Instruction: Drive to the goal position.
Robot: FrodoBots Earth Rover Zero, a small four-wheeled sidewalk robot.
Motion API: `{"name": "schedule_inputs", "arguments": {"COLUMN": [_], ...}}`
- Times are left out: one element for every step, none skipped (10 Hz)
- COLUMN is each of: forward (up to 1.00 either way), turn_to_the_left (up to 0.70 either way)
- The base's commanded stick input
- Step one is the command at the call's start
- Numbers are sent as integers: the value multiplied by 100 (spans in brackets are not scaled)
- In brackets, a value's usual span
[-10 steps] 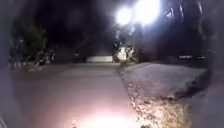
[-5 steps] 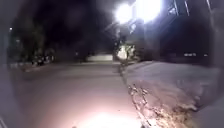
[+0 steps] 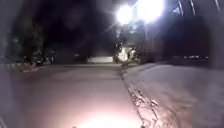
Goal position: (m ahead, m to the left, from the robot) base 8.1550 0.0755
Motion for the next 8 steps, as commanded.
{"name": "schedule_inputs", "arguments": {"forward": [70,70,70,70,70,70,70,70], "turn_to_the_left": [0,0,0,0,0,0,0,0]}}
